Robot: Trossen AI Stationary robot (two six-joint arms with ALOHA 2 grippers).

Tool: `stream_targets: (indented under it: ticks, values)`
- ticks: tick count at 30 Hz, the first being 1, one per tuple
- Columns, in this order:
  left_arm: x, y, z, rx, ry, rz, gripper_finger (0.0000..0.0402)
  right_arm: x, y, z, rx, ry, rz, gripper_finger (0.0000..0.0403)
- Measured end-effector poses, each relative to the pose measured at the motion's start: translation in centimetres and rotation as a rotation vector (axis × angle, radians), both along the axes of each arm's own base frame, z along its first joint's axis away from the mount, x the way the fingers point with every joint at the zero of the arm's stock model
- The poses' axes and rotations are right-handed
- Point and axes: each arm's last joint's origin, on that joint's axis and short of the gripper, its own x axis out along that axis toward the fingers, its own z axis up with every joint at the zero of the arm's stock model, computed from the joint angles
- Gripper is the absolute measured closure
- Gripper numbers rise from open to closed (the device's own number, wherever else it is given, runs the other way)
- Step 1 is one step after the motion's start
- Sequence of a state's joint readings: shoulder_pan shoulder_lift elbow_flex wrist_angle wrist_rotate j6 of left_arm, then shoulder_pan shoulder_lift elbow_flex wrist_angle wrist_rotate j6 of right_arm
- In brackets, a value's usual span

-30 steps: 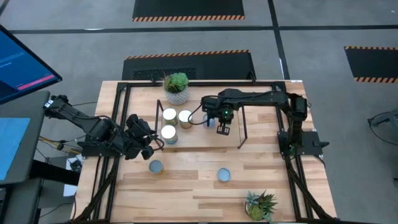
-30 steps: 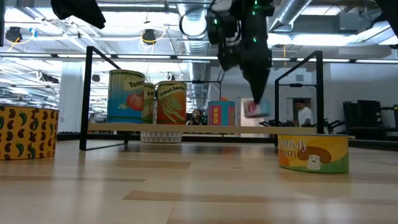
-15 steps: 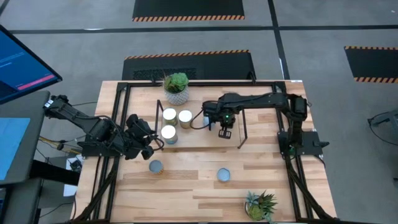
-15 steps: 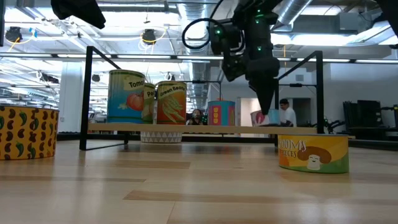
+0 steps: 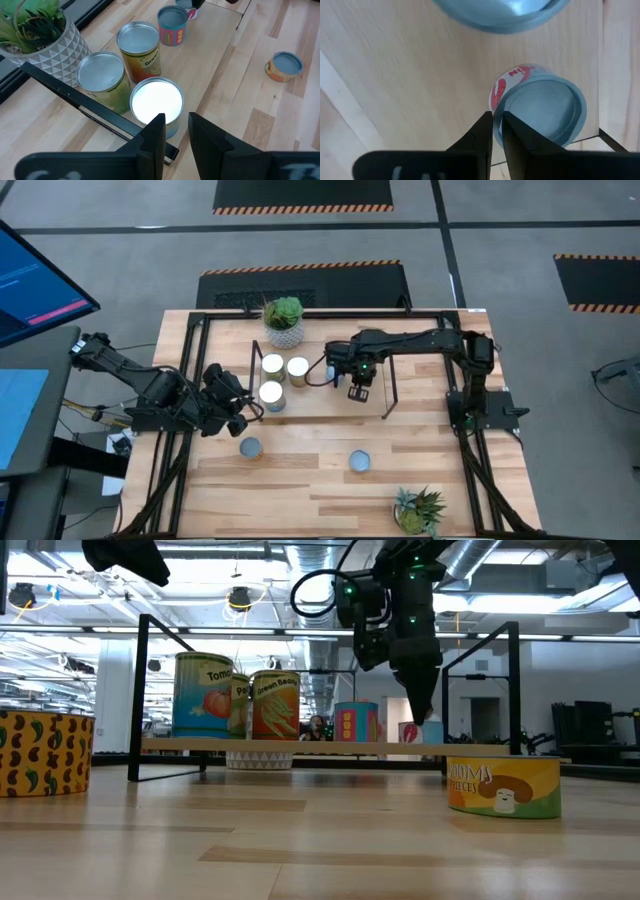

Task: Pick and place cans onto a shelf
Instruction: Put the canned salmon on the shelf, then put the canned mushroom on the shelf

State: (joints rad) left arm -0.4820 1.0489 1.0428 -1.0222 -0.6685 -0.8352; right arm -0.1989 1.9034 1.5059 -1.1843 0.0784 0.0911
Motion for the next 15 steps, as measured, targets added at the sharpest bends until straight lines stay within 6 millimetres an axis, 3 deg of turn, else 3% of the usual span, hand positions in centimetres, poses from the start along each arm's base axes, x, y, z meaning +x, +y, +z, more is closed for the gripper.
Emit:
stream_targets:
  ticks: [9,15]
  values:
    - [0.0,0.0,0.0,0.0,0.0,0.0,0.0329,-0.3,-0.2,0.2,-0.004,0.026,-0.036,0.0339]
    - [0.0,0.0,0.0,0.001,0.001,-0.001,0.0329,0.5,0.0,3.0,-0.014,-0.017,-0.04,0.0339]
